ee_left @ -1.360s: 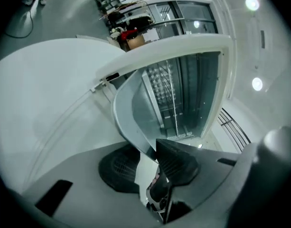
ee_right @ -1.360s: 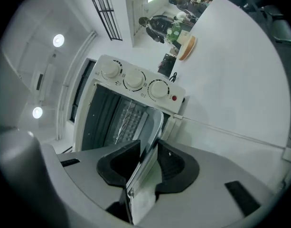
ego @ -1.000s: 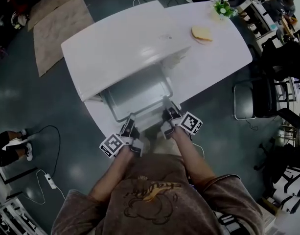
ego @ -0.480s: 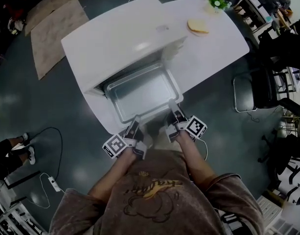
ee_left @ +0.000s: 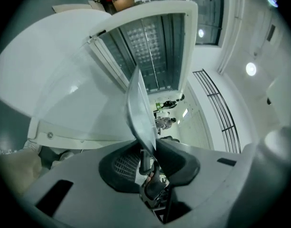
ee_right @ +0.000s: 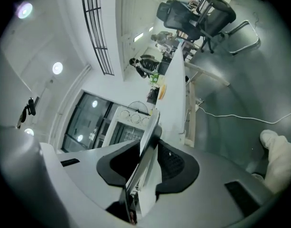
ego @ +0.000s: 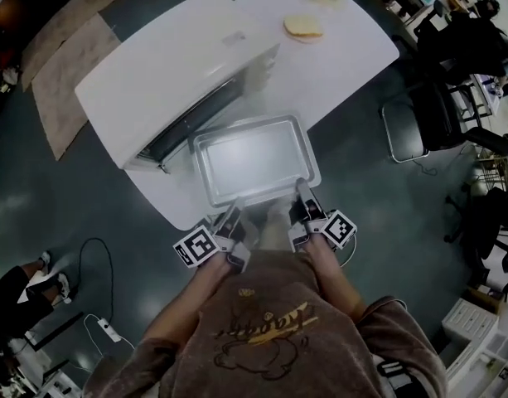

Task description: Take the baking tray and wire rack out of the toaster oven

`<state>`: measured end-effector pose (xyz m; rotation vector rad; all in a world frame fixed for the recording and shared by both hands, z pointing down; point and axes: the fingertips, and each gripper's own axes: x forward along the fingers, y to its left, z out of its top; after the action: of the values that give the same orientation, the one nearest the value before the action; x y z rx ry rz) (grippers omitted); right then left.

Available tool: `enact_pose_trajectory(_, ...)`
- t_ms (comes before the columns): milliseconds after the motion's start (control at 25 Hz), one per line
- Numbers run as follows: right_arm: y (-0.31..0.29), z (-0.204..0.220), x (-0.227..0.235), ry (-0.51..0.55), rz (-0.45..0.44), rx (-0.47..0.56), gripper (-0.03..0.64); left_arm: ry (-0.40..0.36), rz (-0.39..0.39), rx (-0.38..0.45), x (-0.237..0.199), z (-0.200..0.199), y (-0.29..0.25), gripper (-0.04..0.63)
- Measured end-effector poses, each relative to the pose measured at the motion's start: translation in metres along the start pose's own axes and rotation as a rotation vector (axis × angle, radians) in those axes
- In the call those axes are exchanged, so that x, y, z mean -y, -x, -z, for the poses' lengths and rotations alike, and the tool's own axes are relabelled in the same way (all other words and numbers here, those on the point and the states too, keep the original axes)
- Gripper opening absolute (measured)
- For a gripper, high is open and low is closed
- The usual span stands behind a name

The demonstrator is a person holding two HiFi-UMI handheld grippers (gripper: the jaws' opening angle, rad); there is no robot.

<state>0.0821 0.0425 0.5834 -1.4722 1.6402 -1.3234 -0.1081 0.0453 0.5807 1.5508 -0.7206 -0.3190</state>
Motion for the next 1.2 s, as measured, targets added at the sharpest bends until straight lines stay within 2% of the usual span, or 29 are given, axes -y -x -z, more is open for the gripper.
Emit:
enact_pose_trajectory(120,0.023,-0.023,0.005,0.008,0.027,0.067,0.109,-0.033,0.029,-0.070,0.014,0.014,-0.020,0.095)
enact_pose_trajectory(320,0.051,-0.073,0.014,0.046,0.053,0.173,0.109,-0.045,0.077,-0.168,0.037,0.040,-0.064,0.097)
enact_pose_trajectory(560,0.072,-0.131,0.026,0.040,0.090,0.263,0.111,-0.070,0.118,-0.246,0.066,0.064,-0.123,0.097)
enact_pose_trajectory(640,0.077,-0.147,0.035,0.025,0.132,0.282,0.112,-0.074,0.126,-0.262,0.073,0.068,-0.141,0.097)
enact_pose_trajectory(840,0.064,-0.182,0.041,0.001,0.113,0.303,0.112,-0.089,0.134,-0.277,0.087,0.069,-0.180,0.097)
enact_pose_trajectory(1000,0.041,-0.201,0.051,-0.026,0.130,0.281,0.112,-0.093,0.119,-0.257,0.089,0.058,-0.210,0.097)
enact_pose_trajectory(1200,0.001,-0.223,0.062,-0.042,0.099,0.240,0.112,-0.086,0.087,-0.221,0.078,0.043,-0.244,0.097)
